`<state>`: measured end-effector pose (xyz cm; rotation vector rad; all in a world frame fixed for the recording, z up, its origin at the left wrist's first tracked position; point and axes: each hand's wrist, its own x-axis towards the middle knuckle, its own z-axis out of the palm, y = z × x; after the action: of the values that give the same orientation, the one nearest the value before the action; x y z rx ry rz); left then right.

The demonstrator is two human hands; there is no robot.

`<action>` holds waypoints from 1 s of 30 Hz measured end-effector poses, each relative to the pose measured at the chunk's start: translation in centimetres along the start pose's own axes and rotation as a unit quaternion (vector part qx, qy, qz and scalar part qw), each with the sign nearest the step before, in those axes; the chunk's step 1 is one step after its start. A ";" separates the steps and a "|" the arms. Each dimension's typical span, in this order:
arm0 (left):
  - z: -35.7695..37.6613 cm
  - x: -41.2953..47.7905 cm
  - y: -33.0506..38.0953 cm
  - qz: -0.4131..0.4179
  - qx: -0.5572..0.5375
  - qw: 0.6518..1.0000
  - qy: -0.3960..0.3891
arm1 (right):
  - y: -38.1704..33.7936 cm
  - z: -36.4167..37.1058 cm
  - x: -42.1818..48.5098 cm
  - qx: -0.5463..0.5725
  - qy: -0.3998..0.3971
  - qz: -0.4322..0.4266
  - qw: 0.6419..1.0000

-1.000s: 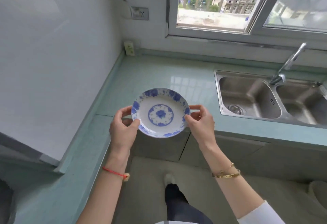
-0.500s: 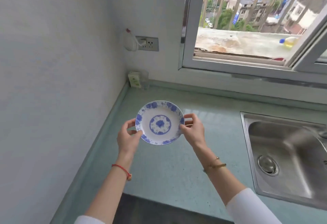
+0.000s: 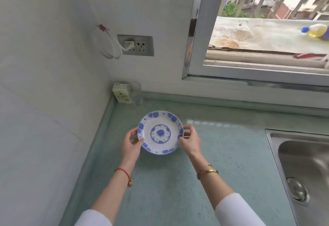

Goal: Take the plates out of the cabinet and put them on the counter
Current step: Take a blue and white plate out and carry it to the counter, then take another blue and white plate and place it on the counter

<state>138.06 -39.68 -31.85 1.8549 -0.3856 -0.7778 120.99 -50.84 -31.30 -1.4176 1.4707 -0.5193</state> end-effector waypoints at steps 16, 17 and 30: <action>0.4 3.7 -1.3 -0.006 0.053 0.998 -0.020 | 0.2 2.6 2.3 -0.043 0.028 0.022 0.998; 0.3 3.7 -1.3 -0.005 0.058 0.998 -0.025 | 0.0 2.6 2.2 -0.044 0.024 0.024 0.998; -3.9 -6.5 3.3 0.032 0.024 0.999 0.028 | -3.5 -2.5 -6.2 0.068 -0.077 0.026 0.994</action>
<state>136.19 -34.45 -25.69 1.8953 -0.4302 -0.6768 119.57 -46.70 -25.14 -1.2804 1.3210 -0.4570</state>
